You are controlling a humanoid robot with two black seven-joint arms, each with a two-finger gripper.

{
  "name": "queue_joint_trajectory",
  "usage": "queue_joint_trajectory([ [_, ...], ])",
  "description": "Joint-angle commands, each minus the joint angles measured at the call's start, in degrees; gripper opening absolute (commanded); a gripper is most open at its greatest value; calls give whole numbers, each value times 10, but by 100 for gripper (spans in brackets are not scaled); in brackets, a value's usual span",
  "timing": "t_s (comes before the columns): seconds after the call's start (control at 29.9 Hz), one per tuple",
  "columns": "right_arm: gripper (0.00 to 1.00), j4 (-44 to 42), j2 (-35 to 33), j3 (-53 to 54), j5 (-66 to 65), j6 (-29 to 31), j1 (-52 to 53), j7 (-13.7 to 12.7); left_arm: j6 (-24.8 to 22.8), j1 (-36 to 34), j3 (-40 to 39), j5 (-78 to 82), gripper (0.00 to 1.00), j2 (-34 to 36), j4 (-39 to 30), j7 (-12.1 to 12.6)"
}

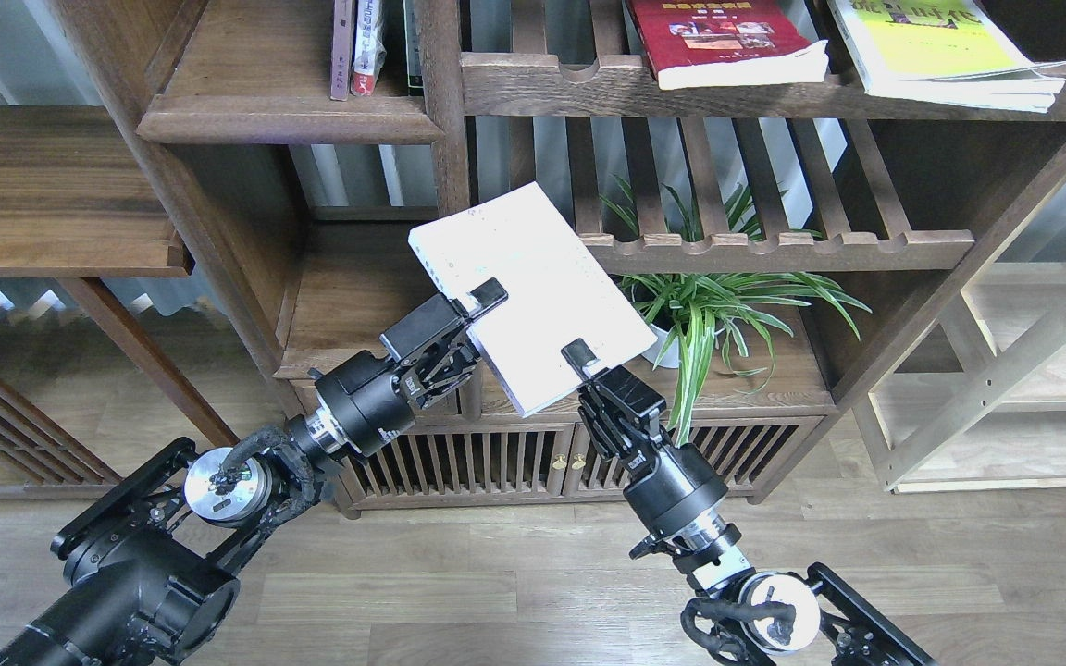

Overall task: Organize books on shelf
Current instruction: 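Bring the white book toward the left gripper, tilting it, then grasp the white book's edge with the left gripper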

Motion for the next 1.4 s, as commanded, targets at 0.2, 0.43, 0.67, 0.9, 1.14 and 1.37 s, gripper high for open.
queue_joint_trajectory([
  [0.2,4,0,2,0,0,0,1,0,0,-1,3,6,95,21,12,2],
  [0.43,4,0,4,-5,-5,0,2,0,0,0,2,8,91,21,17,2],
  [0.67,4,-1,6,-13,-16,0,5,0,0,-3,6,11,92,19,20,2],
  [0.9,4,-1,7,-15,-17,0,6,0,0,-9,6,19,94,19,35,1],
  [1.14,4,-1,9,-16,-18,0,7,0,0,-10,-5,13,73,13,36,-5],
  [1.37,4,0,9,-16,-18,0,9,0,0,-6,-10,13,51,8,37,-5],
])
